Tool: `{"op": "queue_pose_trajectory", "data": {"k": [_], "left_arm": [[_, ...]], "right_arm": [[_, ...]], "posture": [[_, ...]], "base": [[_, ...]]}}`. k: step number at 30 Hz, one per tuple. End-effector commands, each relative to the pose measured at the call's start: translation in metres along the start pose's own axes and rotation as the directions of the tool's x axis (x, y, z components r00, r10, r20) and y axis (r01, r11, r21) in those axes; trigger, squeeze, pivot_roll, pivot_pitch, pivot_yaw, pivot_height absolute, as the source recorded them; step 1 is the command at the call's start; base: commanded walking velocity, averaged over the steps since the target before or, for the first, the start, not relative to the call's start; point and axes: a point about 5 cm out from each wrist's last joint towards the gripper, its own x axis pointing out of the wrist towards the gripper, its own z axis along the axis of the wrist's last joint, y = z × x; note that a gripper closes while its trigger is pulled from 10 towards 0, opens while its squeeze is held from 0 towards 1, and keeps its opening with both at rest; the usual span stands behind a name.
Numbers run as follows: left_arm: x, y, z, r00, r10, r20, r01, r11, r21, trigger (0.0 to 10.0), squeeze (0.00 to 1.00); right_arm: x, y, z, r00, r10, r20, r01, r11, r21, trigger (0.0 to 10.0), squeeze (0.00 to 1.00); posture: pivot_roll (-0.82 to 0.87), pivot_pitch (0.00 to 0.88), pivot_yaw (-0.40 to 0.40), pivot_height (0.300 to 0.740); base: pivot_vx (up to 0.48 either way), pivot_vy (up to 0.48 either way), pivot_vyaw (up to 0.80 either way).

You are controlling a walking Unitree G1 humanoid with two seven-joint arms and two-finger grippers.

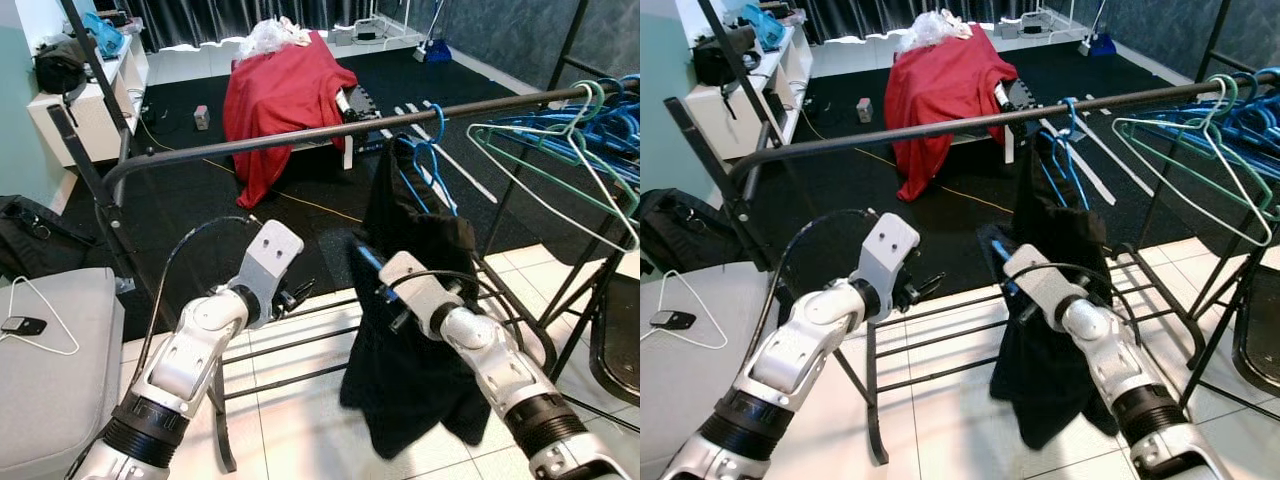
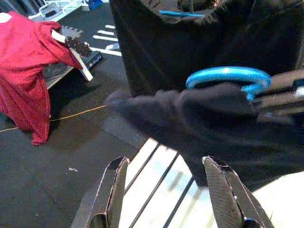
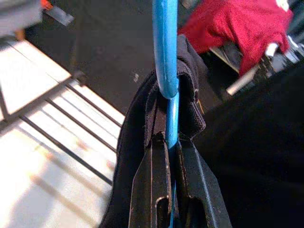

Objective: Hang hanger

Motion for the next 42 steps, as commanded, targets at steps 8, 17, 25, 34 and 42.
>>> {"op": "queue_pose_trajectory", "data": {"k": [8, 17, 25, 34, 42], "left_arm": [[-0.001, 0.018, -0.016, 0.978, 0.206, -0.022, -0.207, 0.962, -0.178, 10.0, 0.00], [-0.010, 0.027, -0.024, 0.965, 0.261, -0.015, -0.259, 0.948, -0.186, 10.0, 0.00], [-0.017, 0.000, -0.026, 1.000, -0.010, -0.028, 0.006, 0.991, -0.134, 10.0, 0.00], [-0.023, -0.011, -0.034, 0.989, -0.124, -0.074, 0.118, 0.989, -0.087, 10.0, 0.00], [-0.018, -0.002, -0.023, 0.999, -0.030, 0.019, 0.032, 0.993, -0.110, 10.0, 0.00]], "right_arm": [[0.015, -0.013, 0.062, 0.949, -0.129, 0.288, 0.027, 0.942, 0.334, 10.0, 0.00], [0.018, -0.044, 0.098, 0.905, -0.216, 0.367, 0.064, 0.921, 0.384, 10.0, 0.00], [0.025, -0.043, 0.070, 0.965, -0.197, 0.175, 0.087, 0.865, 0.494, 10.0, 0.00], [0.027, -0.021, 0.046, 0.980, -0.185, 0.078, 0.098, 0.779, 0.619, 10.0, 0.00], [0.026, -0.044, 0.079, 0.955, -0.223, 0.196, 0.068, 0.808, 0.585, 10.0, 0.00]], "posture": [[-0.12, 0.077, 0.028, 0.740], [-0.11, 0.089, 0.019, 0.740], [-0.11, 0.091, 0.010, 0.740], [-0.10, 0.092, 0.011, 0.740], [-0.11, 0.074, 0.012, 0.740]], "base": [[0.000, 0.000, 0.00], [0.000, 0.000, 0.00], [0.000, 0.000, 0.00], [0.000, 0.000, 0.00], [0.000, 0.000, 0.00]]}}
